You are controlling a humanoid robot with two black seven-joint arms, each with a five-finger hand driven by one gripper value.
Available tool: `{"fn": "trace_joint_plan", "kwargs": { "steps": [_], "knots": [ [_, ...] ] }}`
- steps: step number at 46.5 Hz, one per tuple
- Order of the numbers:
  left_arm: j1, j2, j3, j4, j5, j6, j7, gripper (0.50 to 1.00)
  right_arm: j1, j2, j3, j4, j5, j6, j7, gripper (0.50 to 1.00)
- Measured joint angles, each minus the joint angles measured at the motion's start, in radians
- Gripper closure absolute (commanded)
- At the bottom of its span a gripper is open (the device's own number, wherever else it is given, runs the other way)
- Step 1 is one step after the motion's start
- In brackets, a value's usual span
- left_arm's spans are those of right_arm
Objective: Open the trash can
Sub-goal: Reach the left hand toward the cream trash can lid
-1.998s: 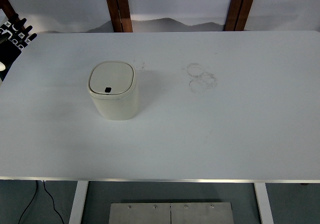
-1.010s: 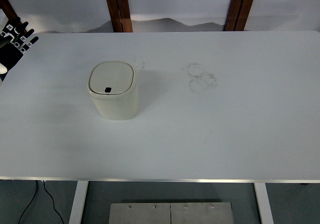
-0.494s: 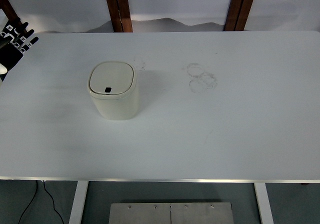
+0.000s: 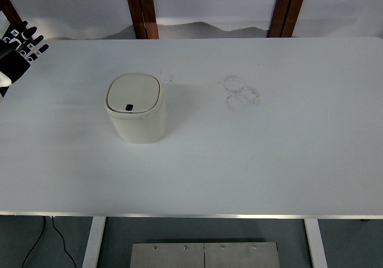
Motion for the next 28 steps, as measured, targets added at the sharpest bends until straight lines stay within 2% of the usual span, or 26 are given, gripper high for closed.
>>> {"fn": "trace_joint_plan", "kwargs": {
  "steps": [8, 14, 28],
  "knots": [
    [0.006, 0.042, 0.001, -0.171, 0.002, 0.103, 0.005, 0.5, 0.0, 0.0, 0.0, 0.0, 0.0, 0.0, 0.0, 0.505],
    [-0.01, 0.103, 0.018, -0.274, 0.008, 0.153, 0.006, 0.5, 0.0, 0.0, 0.0, 0.001, 0.0, 0.0, 0.0, 0.505],
    [-0.158, 0.245, 0.245, -0.504, 0.069, 0.179, 0.052, 0.5, 0.003, 0.0, 0.0, 0.001, 0.0, 0.0, 0.0, 0.505]
  ]
}}
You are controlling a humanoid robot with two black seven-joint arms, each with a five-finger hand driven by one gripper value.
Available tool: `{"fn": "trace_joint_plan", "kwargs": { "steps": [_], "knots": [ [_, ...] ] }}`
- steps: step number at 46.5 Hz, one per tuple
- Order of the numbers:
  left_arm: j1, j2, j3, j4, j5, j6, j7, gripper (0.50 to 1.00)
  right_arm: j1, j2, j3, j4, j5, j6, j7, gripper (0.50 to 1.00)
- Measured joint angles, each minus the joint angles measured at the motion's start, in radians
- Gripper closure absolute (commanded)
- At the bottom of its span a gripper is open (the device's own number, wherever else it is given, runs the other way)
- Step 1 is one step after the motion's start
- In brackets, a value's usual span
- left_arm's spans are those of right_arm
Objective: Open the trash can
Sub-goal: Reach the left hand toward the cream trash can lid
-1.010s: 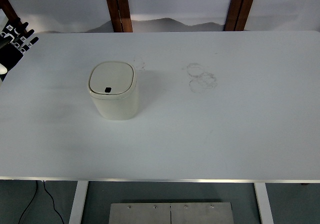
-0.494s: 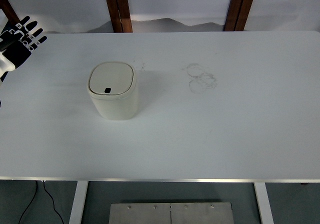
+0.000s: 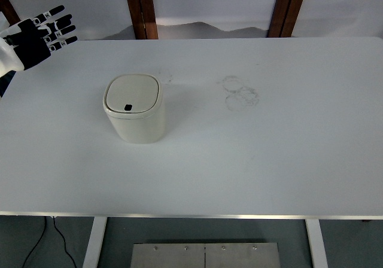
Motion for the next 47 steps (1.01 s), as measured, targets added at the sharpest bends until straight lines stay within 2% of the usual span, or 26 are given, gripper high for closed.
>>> {"fn": "trace_joint_plan", "kwargs": {
  "steps": [11, 19, 28, 38, 47],
  "knots": [
    [-0.178, 0.049, 0.199, -0.07, 0.121, -0.024, 0.026, 0.5, 0.0, 0.0, 0.0, 0.0, 0.0, 0.0, 0.0, 0.505],
    [-0.248, 0.052, 0.259, -0.09, 0.204, -0.057, 0.066, 0.5, -0.003, 0.0, 0.001, 0.001, 0.0, 0.0, 0.0, 0.505],
    [-0.31, 0.051, 0.303, -0.104, 0.296, -0.095, 0.078, 0.5, -0.005, 0.0, 0.002, 0.001, 0.0, 0.0, 0.0, 0.505],
    [-0.384, 0.05, 0.382, -0.164, 0.434, -0.16, 0.094, 0.5, -0.005, 0.0, 0.002, 0.002, 0.001, 0.0, 0.0, 0.505],
    [-0.431, 0.047, 0.427, -0.176, 0.532, -0.244, 0.099, 0.5, -0.005, 0.0, 0.001, 0.001, 0.0, 0.0, 0.0, 0.505]
  ]
}}
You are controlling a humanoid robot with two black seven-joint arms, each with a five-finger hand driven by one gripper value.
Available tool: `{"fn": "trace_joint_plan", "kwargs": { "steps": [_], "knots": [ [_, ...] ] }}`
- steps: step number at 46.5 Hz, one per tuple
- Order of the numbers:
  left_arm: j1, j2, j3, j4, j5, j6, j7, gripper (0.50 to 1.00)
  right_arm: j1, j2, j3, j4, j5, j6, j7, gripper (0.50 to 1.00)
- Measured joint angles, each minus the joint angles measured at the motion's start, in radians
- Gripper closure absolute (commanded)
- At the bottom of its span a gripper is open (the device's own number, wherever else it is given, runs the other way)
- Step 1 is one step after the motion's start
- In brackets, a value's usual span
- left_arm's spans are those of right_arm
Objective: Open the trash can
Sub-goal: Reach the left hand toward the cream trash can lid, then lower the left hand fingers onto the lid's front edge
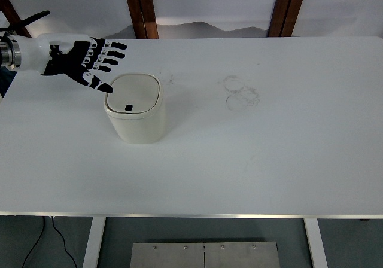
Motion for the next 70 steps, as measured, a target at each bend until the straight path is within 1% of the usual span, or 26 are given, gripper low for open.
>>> {"fn": "trace_joint_plan", "kwargs": {
  "steps": [4, 11, 20, 45, 56, 70],
  "knots": [
    [-0.016, 0.002, 0.004, -0.016, 0.042, -0.03, 0.004, 0.5, 0.0, 0.0, -0.001, 0.0, 0.0, 0.0, 0.0, 0.505],
    [-0.061, 0.002, 0.062, -0.023, 0.089, -0.082, 0.043, 0.5, 0.001, 0.0, -0.001, 0.0, 0.0, 0.0, 0.0, 0.505],
    [-0.154, -0.003, 0.157, -0.024, 0.092, -0.14, 0.046, 0.5, 0.003, 0.0, -0.001, -0.001, 0.0, 0.0, -0.003, 0.505],
    [-0.185, -0.104, 0.188, -0.012, 0.167, -0.147, 0.046, 0.5, 0.005, 0.0, 0.001, -0.002, 0.0, 0.0, -0.001, 0.505],
    [-0.219, -0.126, 0.249, -0.012, 0.167, -0.147, 0.046, 0.5, 0.005, 0.0, 0.0, -0.002, 0.0, 0.0, -0.001, 0.505],
    [-0.217, -0.131, 0.252, -0.01, 0.166, -0.147, 0.046, 0.5, 0.005, 0.0, 0.0, -0.002, 0.0, 0.0, -0.001, 0.505]
  ]
}}
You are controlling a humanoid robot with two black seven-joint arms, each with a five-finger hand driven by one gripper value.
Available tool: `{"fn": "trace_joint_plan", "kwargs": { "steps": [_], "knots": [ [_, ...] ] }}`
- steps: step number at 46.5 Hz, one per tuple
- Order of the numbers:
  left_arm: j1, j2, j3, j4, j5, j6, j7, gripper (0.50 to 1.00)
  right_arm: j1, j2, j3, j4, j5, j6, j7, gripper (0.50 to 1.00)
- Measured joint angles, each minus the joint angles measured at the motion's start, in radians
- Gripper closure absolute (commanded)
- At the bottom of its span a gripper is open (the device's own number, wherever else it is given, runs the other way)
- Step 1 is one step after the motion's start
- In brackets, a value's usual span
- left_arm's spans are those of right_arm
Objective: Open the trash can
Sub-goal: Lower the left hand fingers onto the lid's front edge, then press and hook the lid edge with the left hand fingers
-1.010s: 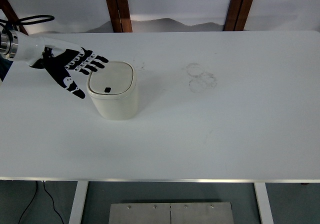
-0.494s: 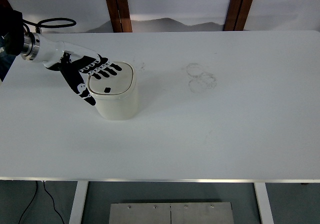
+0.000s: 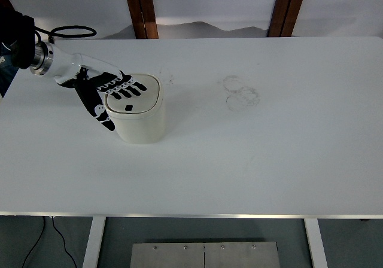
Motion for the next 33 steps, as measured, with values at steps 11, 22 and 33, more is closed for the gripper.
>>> {"fn": "trace_joint_plan", "kwargs": {
  "steps": [11, 22, 33],
  "knots": [
    [0.017, -0.022, 0.0, 0.047, 0.0, 0.0, 0.0, 0.5, 0.0, 0.0, 0.001, 0.0, 0.001, 0.0, 0.0, 0.505],
    [0.019, -0.034, 0.0, 0.048, 0.0, 0.0, 0.0, 0.5, 0.0, 0.0, 0.001, 0.0, 0.001, 0.0, 0.0, 0.505],
    [0.03, -0.035, 0.0, 0.048, 0.0, 0.0, 0.0, 0.5, 0.0, 0.0, 0.001, 0.0, 0.001, 0.0, 0.0, 0.505]
  ]
}}
